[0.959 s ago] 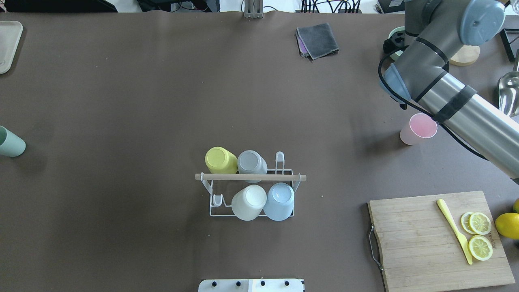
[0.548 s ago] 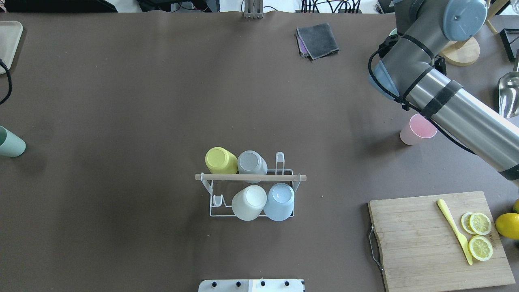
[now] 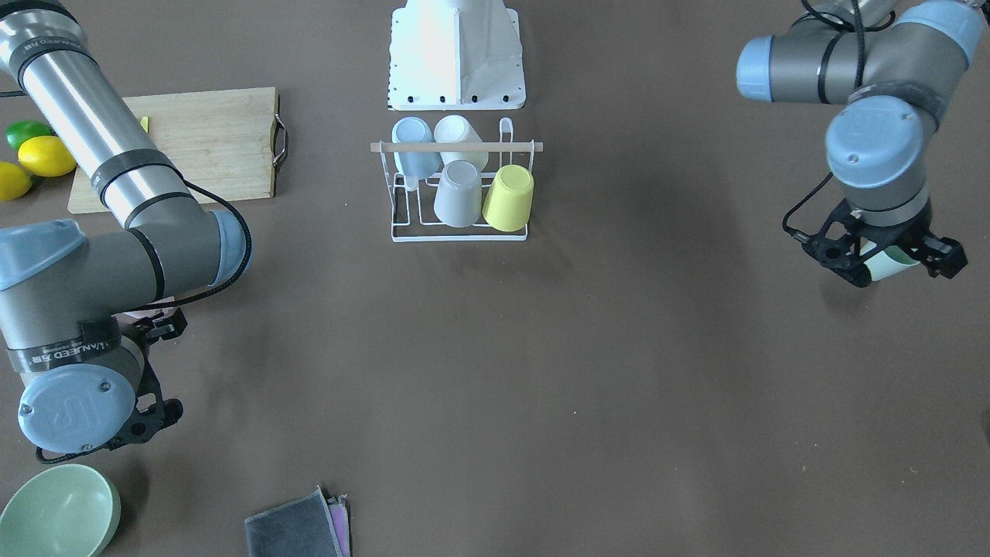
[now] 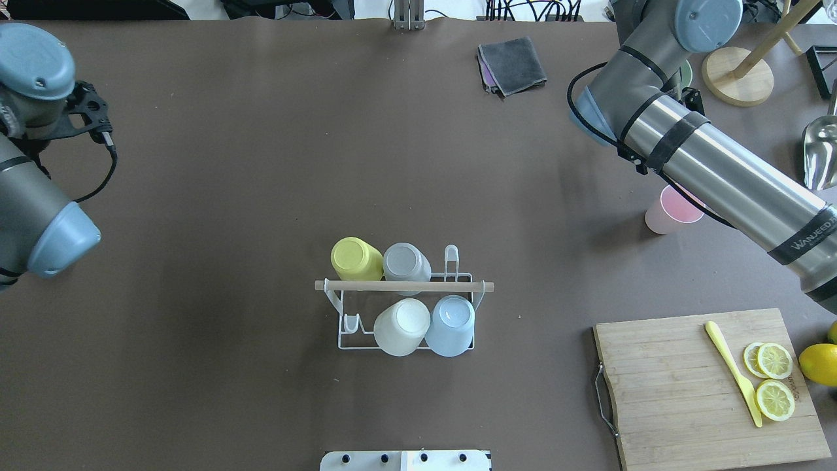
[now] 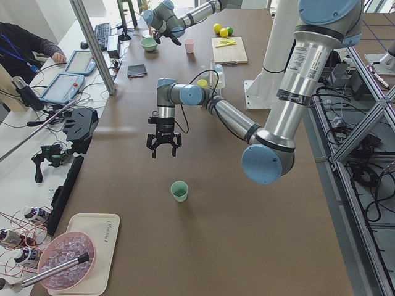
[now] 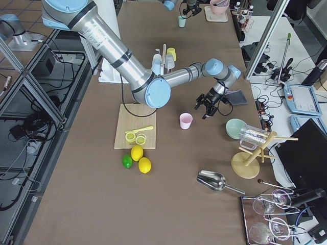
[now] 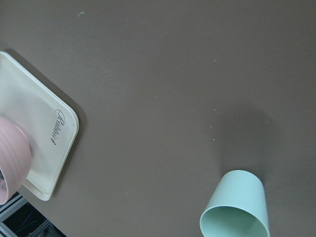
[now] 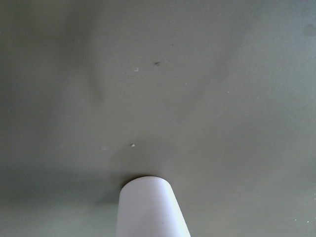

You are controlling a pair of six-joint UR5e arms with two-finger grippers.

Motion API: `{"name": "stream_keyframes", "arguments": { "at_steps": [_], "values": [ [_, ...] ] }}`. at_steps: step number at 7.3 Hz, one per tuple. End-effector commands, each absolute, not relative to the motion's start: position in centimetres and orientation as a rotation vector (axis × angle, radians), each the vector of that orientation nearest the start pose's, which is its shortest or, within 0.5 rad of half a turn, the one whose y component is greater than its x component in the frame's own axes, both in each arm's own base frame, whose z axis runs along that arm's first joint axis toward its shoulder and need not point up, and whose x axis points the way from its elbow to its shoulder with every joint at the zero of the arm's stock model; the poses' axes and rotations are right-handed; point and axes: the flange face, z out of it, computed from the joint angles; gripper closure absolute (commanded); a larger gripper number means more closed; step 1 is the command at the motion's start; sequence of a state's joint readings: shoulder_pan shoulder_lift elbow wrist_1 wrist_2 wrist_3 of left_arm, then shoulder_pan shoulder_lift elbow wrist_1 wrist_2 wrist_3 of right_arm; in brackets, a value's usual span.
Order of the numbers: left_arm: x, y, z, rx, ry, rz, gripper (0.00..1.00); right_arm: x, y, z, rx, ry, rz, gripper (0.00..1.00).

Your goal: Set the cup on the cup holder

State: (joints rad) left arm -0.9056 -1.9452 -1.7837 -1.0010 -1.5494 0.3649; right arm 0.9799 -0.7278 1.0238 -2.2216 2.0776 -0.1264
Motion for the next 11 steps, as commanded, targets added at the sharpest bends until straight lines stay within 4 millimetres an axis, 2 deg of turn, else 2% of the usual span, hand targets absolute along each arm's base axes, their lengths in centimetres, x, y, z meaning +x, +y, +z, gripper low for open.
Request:
{"name": "stream_keyframes", "arguments": {
  "at_steps": [1,2,3,5,6,7,8,9,11],
  "values": [
    [30.1,-53.2,44.1,-0.064,-0.068,1.203,0.02,-36.8,-66.6,45.5,-0.516,-0.387,-0.622,0.02],
    [29.8,-53.3,44.3,-0.072,-0.072,1.324,0.02,-36.7,-66.3,45.8,-0.531,-0.388,-0.646,0.02],
    [29.0,-53.2,46.3,-0.128,-0.106,1.469,0.02,-36.5,-66.2,46.7,-0.55,-0.389,-0.679,0.02],
    [29.1,-52.2,51.3,-0.121,-0.112,1.617,0.02,-36.8,-66.1,47.3,-0.562,-0.372,-0.687,0.02],
    [29.3,-51.6,52.5,-0.137,-0.111,1.637,0.02,-36.9,-66.0,47.3,-0.565,-0.377,-0.686,0.02],
    [30.5,-50.9,53.4,-0.156,-0.112,1.653,0.02,-37.3,-65.7,47.8,-0.573,-0.379,-0.717,0.02],
    [30.8,-50.8,53.3,-0.156,-0.113,1.656,0.02,-37.4,-65.5,48.7,-0.589,-0.384,-0.734,0.02],
    [31.1,-50.5,53.5,-0.159,-0.114,1.662,0.02,-37.5,-65.4,48.8,-0.593,-0.384,-0.734,0.02],
    [31.4,-49.0,55.2,-0.184,-0.118,1.648,0.02,-37.6,-64.9,49.3,-0.605,-0.392,-0.774,0.02]
  ]
}}
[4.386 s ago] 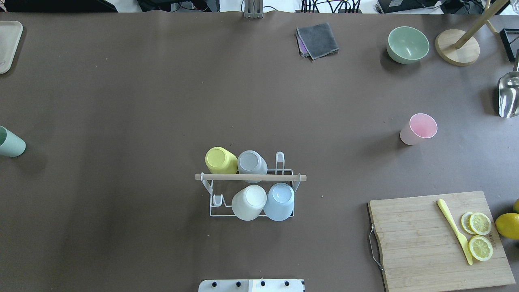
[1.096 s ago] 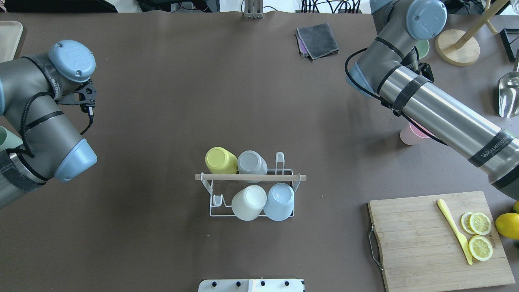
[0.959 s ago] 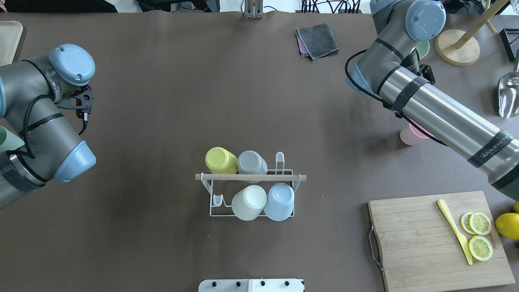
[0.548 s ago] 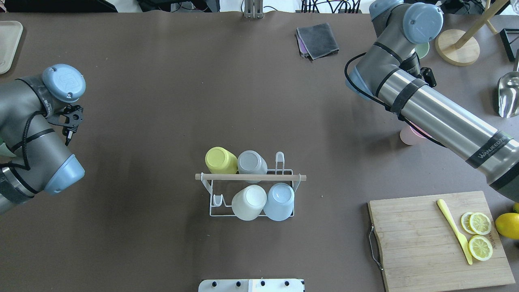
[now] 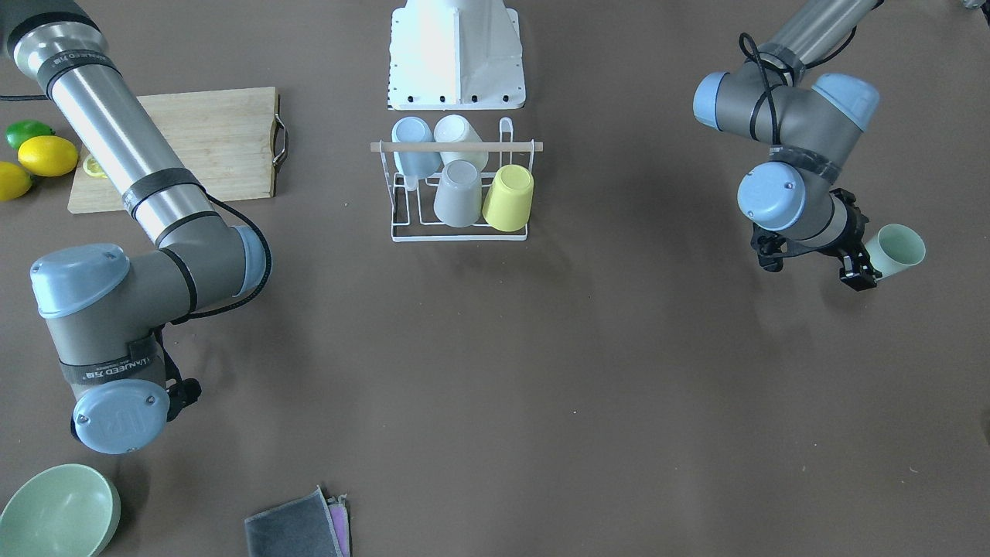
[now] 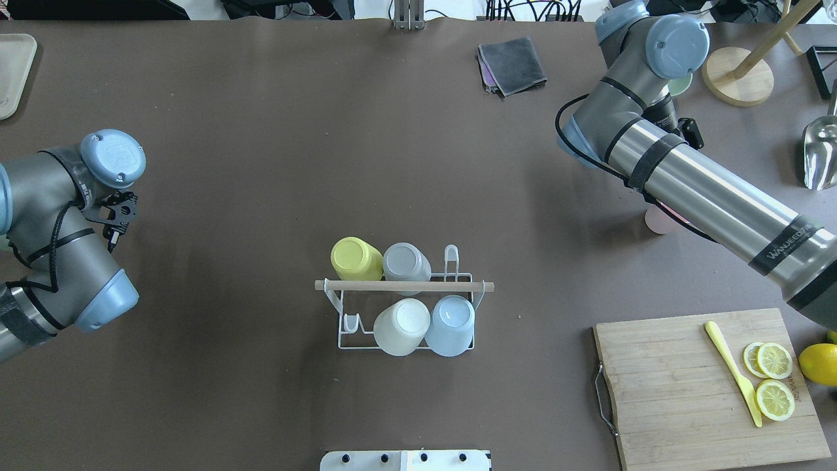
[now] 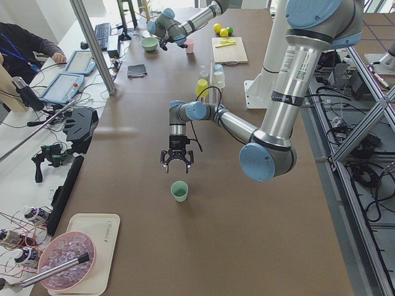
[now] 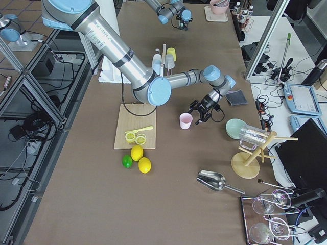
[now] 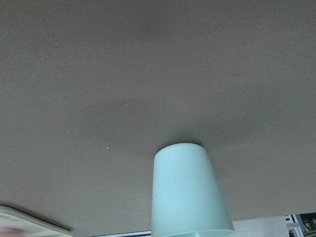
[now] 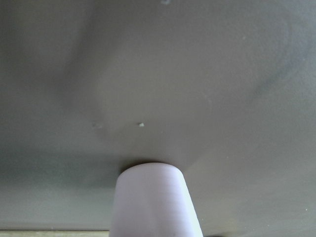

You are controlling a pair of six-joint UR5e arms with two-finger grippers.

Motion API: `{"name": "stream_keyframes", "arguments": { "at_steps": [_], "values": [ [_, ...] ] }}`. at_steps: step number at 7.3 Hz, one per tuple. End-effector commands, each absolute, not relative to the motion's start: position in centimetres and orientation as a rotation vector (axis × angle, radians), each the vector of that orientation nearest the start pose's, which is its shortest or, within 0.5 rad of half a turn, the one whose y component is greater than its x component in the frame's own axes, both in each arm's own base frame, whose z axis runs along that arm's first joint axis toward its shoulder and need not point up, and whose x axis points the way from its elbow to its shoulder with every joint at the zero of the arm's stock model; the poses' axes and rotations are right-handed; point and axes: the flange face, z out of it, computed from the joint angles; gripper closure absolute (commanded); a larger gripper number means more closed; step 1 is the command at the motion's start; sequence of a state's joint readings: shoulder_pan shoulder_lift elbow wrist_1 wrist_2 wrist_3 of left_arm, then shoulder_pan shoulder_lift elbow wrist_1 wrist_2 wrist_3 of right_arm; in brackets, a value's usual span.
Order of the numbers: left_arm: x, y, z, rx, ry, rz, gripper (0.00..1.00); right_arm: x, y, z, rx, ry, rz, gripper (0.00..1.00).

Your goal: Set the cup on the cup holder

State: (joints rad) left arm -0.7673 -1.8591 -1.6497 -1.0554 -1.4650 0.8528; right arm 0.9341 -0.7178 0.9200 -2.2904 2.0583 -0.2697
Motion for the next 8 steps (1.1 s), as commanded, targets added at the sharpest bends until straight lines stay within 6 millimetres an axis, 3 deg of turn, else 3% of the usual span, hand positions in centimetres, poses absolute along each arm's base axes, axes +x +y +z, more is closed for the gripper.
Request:
{"name": "stream_keyframes", "arguments": {
  "at_steps": [1,4,8],
  "values": [
    [31.6,-48.2,56.3,-0.183,-0.122,1.653,0.02,-37.6,-64.9,49.1,-0.612,-0.392,-0.777,0.02],
    [30.9,-47.6,57.8,-0.208,-0.165,1.654,0.02,-38.1,-64.6,49.1,-0.618,-0.405,-0.776,0.02],
    [33.9,-46.1,59.0,-0.239,-0.177,1.711,0.02,-39.2,-63.2,50.1,-0.646,-0.385,-0.805,0.01]
  ]
}}
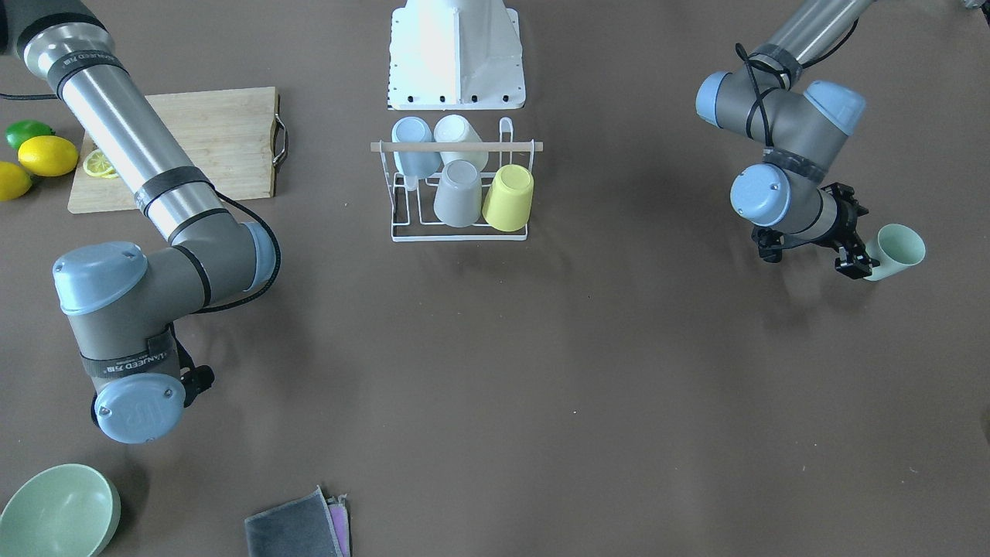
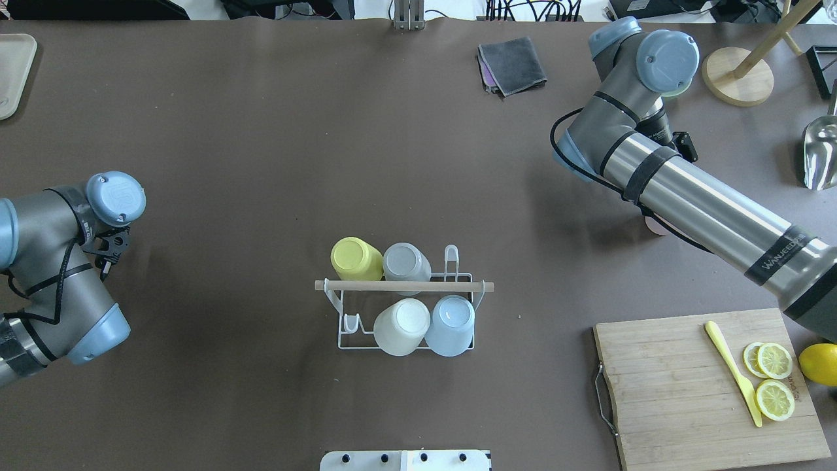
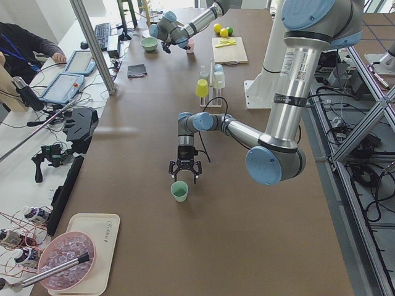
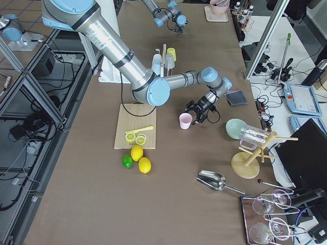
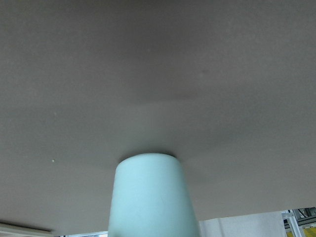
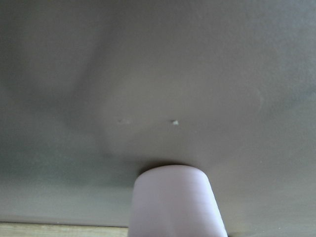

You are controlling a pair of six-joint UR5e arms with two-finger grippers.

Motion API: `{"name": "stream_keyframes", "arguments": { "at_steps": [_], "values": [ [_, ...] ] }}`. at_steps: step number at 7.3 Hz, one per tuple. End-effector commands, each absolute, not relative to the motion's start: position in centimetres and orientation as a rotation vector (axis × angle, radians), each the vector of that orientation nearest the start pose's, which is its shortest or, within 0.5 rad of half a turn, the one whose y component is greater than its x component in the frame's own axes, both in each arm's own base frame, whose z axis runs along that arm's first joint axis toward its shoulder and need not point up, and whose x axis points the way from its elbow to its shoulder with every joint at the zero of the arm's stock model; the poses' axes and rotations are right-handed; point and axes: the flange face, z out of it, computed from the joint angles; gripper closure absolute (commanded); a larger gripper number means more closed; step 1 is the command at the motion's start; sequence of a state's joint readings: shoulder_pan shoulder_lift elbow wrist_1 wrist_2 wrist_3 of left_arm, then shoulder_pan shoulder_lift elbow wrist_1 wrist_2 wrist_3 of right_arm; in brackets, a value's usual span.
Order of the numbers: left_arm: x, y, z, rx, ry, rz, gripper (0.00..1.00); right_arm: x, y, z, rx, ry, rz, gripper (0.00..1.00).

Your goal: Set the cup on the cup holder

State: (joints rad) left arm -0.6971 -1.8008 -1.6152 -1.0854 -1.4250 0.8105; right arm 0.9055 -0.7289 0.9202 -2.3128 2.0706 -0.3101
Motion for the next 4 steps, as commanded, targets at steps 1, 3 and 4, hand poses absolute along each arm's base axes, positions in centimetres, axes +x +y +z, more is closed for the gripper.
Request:
{"name": "stream_keyframes", "arguments": {
  "at_steps": [1,3,4],
  "values": [
    [34.3,-45.9,59.1,-0.239,-0.182,1.696,0.02,-39.2,-63.0,50.4,-0.649,-0.383,-0.817,0.01],
    [34.2,-45.9,59.5,-0.248,-0.218,1.704,0.02,-39.8,-62.3,50.7,-0.666,-0.376,-0.826,0.01],
    [34.0,-46.2,59.3,-0.242,-0.258,1.704,0.02,-40.3,-61.9,50.9,-0.671,-0.368,-0.836,0.01]
  ]
}}
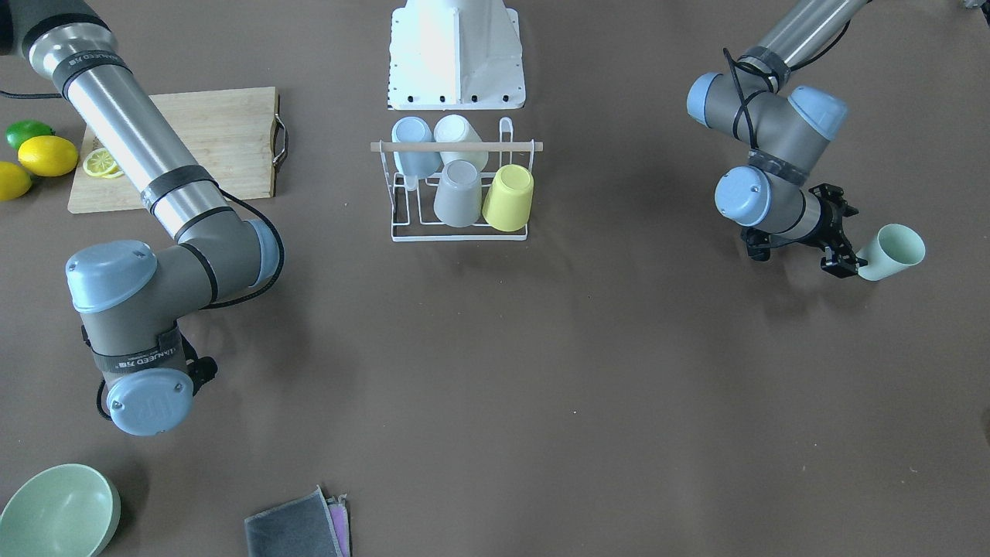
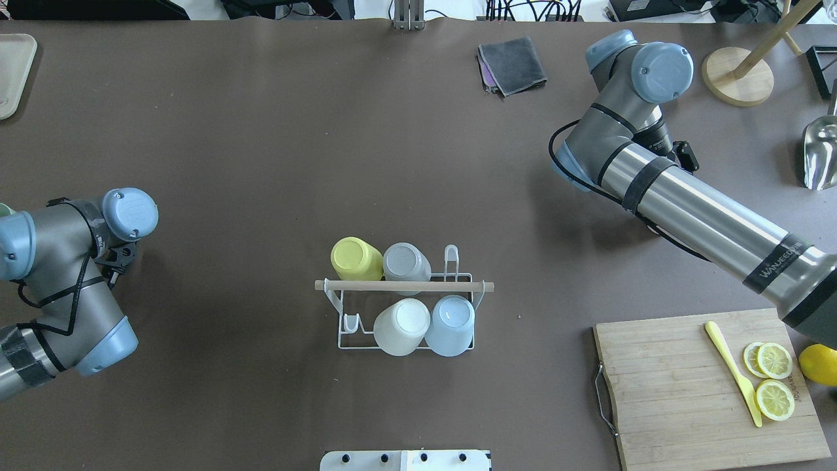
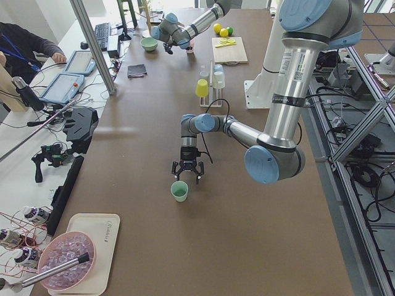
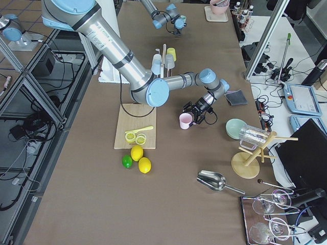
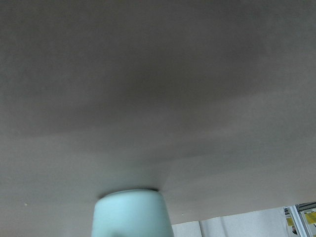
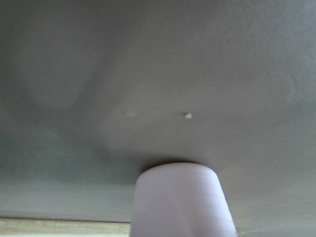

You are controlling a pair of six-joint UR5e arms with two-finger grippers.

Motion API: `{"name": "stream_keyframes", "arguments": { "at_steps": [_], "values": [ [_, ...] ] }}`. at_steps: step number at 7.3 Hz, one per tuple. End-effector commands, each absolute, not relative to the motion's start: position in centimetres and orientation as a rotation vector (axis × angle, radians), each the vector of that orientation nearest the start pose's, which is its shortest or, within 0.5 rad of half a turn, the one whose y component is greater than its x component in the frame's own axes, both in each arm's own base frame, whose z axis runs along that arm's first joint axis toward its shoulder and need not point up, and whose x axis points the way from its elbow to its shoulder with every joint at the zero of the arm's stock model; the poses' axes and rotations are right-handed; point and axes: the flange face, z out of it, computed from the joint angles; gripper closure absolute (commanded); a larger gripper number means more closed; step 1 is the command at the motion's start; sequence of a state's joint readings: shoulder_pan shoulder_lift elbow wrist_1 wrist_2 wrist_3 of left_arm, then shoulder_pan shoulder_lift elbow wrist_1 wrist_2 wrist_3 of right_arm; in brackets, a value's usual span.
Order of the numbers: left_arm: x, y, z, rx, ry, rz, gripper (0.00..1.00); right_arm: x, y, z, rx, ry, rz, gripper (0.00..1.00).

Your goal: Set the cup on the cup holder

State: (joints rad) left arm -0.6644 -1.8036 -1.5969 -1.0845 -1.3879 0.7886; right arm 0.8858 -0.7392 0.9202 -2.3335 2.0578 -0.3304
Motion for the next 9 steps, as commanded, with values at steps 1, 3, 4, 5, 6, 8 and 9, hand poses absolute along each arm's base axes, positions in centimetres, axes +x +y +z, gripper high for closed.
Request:
{"name": "stream_keyframes", "arguments": {
  "at_steps": [1,3,4,5,6,8,9],
  "values": [
    [33.7,-46.4,59.3,-0.243,-0.266,1.699,0.02,-40.5,-61.8,50.8,-0.673,-0.357,-0.843,0.01],
    [33.2,-47.0,59.2,-0.234,-0.311,1.688,0.02,-40.6,-61.6,51.1,-0.68,-0.311,-0.862,0.01],
    [33.1,-46.9,59.4,-0.234,-0.311,1.688,0.02,-40.6,-61.6,51.1,-0.681,-0.308,-0.863,0.01],
    [33.2,-47.1,59.8,-0.219,-0.312,1.687,0.02,-40.6,-61.6,51.2,-0.685,-0.302,-0.861,0.01],
    [33.3,-47.2,60.8,-0.221,-0.312,1.687,0.02,-40.9,-61.4,51.3,-0.687,-0.295,-0.868,0.01],
    [33.3,-47.4,61.4,-0.21,-0.323,1.687,0.02,-41.2,-61.2,51.3,-0.689,-0.294,-0.869,0.02],
    [33.1,-47.4,61.7,-0.214,-0.325,1.685,0.02,-41.2,-61.2,51.4,-0.69,-0.292,-0.869,0.02]
  ]
}}
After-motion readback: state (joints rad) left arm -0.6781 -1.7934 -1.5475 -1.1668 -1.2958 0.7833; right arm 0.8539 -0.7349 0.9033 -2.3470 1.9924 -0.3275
